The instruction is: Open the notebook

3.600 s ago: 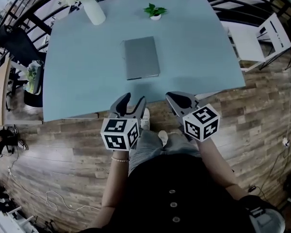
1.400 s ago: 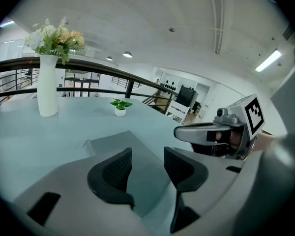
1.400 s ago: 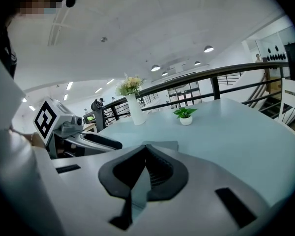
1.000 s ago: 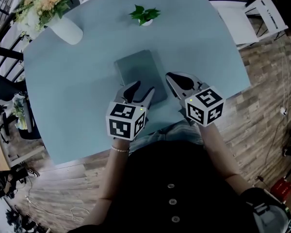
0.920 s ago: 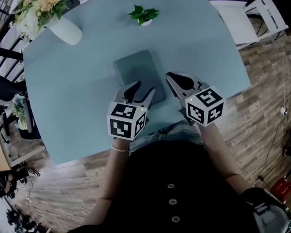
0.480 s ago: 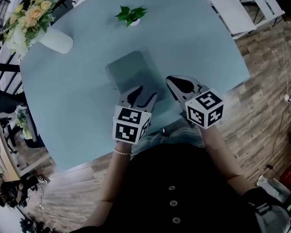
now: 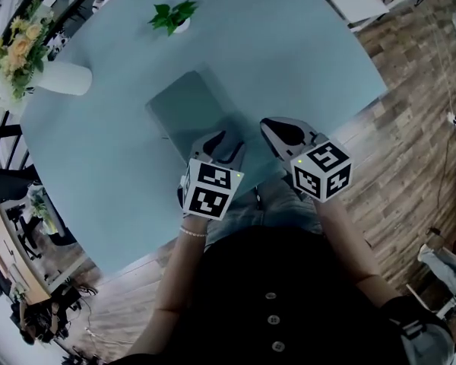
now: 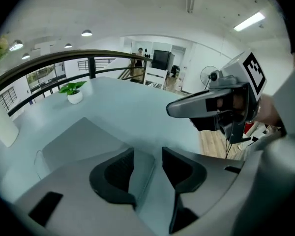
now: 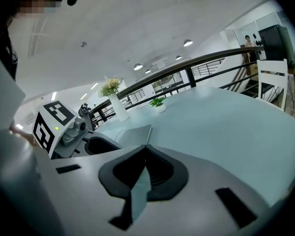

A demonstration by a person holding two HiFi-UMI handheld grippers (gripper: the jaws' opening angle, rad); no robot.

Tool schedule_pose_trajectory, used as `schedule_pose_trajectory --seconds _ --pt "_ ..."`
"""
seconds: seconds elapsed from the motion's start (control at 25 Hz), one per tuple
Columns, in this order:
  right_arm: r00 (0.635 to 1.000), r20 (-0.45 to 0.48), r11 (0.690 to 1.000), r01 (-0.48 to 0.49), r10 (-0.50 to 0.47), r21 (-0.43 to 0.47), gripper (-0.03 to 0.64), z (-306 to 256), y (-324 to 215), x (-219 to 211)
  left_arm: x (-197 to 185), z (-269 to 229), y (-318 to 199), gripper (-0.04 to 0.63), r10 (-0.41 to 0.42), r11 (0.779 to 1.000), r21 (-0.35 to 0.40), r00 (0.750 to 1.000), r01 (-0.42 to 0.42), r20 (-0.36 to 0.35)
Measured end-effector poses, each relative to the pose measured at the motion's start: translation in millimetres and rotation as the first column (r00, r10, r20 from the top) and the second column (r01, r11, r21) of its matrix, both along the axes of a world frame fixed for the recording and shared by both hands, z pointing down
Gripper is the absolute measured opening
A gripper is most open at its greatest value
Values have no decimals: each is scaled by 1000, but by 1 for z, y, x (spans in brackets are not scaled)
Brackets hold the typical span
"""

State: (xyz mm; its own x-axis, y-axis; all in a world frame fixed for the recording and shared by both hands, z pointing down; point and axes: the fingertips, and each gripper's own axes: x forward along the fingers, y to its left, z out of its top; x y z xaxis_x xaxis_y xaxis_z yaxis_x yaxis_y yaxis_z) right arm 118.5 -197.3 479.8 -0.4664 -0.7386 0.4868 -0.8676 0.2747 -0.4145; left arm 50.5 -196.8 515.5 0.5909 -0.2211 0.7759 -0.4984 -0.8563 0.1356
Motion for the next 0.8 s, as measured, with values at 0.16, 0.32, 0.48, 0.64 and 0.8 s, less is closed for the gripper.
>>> schedule_pose_trajectory --seconds 0.16,0.32,0.48,0.64,0.8 --pt "999 13 999 -34 34 -16 5 8 12 7 9 13 6 187 30 999 -15 999 -29 33" --pt "998 18 998 -57 58 -26 5 13 21 13 16 16 8 178 66 997 29 995 -68 70" --pt "997 21 997 -72 73 -35 5 17 25 17 21 20 8 163 94 993 59 989 -102 116" --pt "996 24 996 -85 86 -41 5 19 26 19 19 26 8 163 123 986 86 977 -139 176" --pt "995 24 994 -100 101 -50 5 22 32 23 17 29 7 164 141 980 108 968 -166 210"
